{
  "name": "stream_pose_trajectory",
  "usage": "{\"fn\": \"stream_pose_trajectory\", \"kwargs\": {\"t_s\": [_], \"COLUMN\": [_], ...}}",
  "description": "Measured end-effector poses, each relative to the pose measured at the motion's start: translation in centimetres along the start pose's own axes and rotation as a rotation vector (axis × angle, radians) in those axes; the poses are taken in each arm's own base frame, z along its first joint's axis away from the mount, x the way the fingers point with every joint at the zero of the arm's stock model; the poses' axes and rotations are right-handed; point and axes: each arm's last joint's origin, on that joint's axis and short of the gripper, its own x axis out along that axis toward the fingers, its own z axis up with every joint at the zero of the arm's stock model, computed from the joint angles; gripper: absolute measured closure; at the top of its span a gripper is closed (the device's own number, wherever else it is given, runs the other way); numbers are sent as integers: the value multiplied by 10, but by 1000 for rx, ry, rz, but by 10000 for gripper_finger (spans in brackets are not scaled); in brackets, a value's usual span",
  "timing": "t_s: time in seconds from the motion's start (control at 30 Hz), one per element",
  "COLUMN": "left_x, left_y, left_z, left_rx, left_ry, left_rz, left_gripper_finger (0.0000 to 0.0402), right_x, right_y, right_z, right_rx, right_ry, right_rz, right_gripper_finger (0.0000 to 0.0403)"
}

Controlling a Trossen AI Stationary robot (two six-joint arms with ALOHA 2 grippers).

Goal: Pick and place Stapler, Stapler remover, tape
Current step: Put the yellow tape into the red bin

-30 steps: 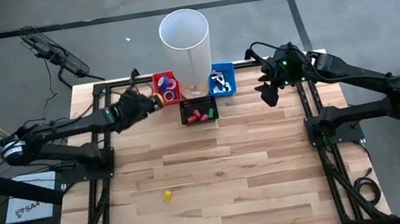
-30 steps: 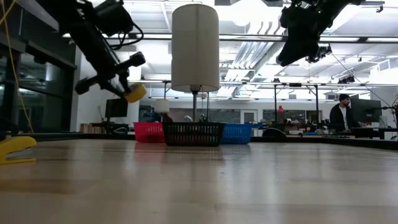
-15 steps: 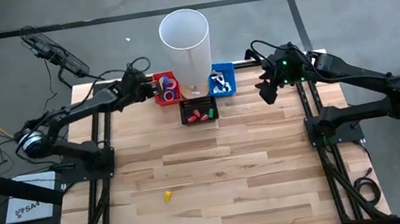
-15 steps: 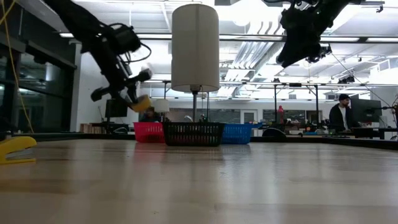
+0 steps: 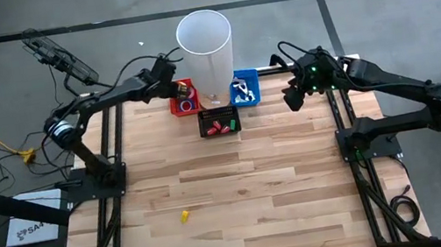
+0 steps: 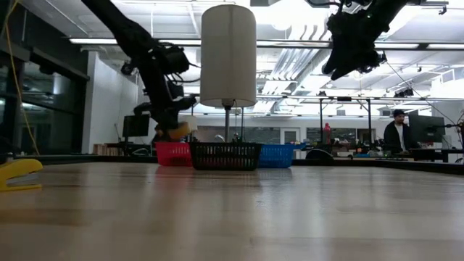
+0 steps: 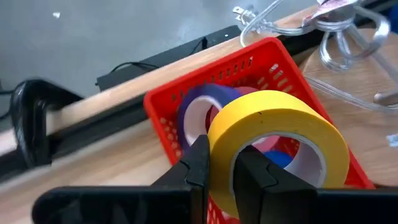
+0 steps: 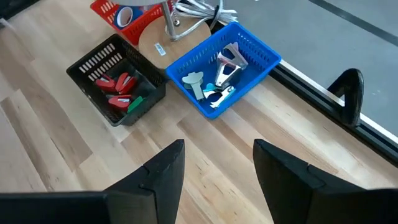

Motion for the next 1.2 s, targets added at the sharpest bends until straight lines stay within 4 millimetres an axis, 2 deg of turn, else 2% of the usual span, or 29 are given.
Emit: {"fn": "stream_pose_trajectory", "kwargs": {"t_s": [0.3,0.57,0.7,1.03,1.2], "left_x": [18,18,18,18,18], "left_y": [-2,-3,0,0,0], "left_z": [-3,-6,-8,-11,-11], "left_rx": [58,34,14,78,91], "left_ry": [66,105,153,187,193], "left_rz": [33,-8,-70,-79,-103], "left_gripper_finger": [365,363,342,298,248], "right_x": [0,0,0,0,0], "right_y": [-1,-1,-1,-2,-2], "right_z": [0,0,0,0,1], "right_rx": [53,94,107,159,184], "right_ry": [-8,-13,-13,-19,-24], "right_rz": [-28,-43,-43,-59,-71], "right_gripper_finger": [222,222,222,222,222]}}
